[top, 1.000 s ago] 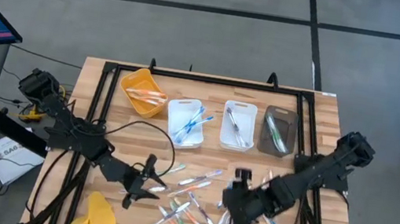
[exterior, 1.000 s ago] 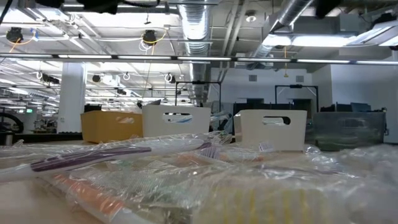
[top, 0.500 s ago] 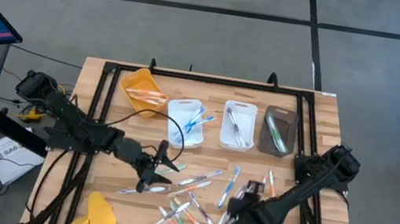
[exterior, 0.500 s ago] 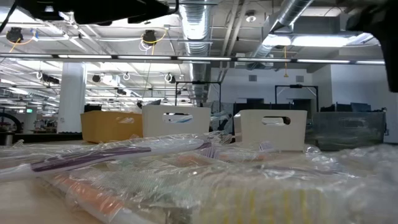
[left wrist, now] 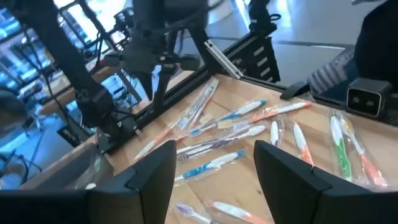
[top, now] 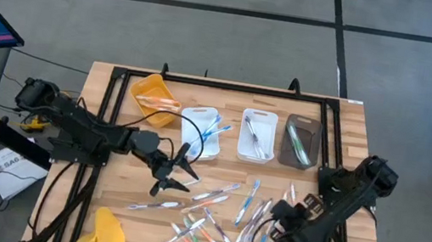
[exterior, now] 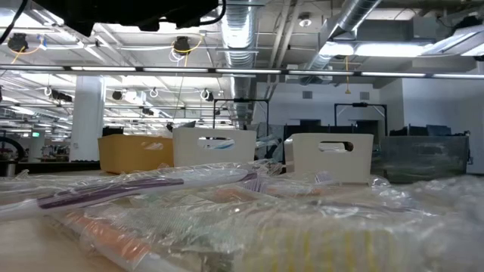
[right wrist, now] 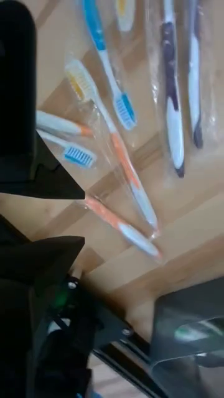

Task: Pick & Place Toothbrushes
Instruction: Put the orange toothbrush into the orange bin

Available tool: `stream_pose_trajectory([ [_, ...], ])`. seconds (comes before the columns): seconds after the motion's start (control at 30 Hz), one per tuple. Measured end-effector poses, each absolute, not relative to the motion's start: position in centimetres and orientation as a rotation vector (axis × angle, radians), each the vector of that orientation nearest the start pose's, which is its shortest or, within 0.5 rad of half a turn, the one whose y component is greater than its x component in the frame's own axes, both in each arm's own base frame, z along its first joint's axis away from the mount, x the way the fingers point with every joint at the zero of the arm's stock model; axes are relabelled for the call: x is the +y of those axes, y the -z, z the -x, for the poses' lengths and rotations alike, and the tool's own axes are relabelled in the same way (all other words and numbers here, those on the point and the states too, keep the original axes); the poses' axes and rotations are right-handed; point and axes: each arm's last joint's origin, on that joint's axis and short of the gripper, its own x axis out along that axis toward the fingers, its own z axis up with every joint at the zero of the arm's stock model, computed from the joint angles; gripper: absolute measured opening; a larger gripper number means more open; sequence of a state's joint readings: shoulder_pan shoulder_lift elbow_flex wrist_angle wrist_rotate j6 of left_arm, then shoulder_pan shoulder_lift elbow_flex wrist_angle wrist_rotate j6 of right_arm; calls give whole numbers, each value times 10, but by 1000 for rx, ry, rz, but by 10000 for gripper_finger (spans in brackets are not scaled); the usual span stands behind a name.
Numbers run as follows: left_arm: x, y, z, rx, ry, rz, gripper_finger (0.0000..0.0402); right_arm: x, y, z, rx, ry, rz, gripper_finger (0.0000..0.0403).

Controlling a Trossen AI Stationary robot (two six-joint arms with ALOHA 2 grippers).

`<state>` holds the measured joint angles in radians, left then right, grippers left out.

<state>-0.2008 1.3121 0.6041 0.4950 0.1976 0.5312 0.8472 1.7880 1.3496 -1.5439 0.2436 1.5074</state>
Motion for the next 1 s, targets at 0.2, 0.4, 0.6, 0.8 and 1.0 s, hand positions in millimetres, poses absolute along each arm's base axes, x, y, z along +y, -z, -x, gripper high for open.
stream_pose_trajectory([
  [0.2, -58, -225, -265, 61, 529, -563, 208, 192, -225, -164, 1352, 871, -215, 99],
  [0.4, -58, -226, -265, 42, 542, -570, 208, 168, -211, -142, 1280, 742, -443, 99],
  [0.6, -58, -227, -265, 41, 542, -566, 208, 155, -191, -136, 1225, 641, -588, 99],
  [0.8, -58, -227, -265, 56, 540, -514, 208, 141, -175, -133, 1246, 723, -571, 99],
  [1.0, -58, -226, -265, 70, 538, -472, 208, 131, -166, -135, 1245, 765, -580, 99],
])
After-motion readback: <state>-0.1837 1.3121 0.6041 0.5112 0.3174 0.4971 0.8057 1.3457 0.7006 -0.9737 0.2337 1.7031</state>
